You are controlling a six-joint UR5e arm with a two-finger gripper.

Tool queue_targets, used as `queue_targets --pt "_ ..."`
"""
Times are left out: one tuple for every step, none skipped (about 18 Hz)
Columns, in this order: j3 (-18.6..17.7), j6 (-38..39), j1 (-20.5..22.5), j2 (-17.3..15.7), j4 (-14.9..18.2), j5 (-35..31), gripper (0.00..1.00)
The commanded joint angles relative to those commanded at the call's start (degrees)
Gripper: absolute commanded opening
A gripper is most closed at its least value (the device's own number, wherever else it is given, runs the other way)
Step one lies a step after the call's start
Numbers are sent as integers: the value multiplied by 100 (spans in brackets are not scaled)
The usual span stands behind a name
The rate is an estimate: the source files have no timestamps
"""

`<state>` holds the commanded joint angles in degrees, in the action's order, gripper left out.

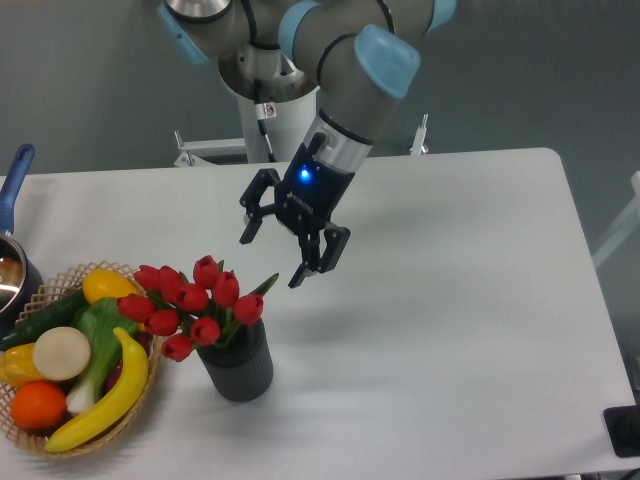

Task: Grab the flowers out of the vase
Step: 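Move the open gripper down toward the red tulips in the black vase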

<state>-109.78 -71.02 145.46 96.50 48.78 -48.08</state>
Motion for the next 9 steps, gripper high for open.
queue_targets --pt "26 53 -9 26 -26 0 100" --pt "44 79 -17 70 -88 9 100" --pt "70 114 -52 123 -132 35 100" --pt "79 167 -88 193 -202 35 100" --pt "105 272 -131 237 -272 44 100" --pt "132 386 -158 281 -316 44 100" --pt "167 492 -167 316 -325 53 100" --pt "202 580 -176 334 -334 53 100" --pt "237 607 -176 378 -334 53 100"
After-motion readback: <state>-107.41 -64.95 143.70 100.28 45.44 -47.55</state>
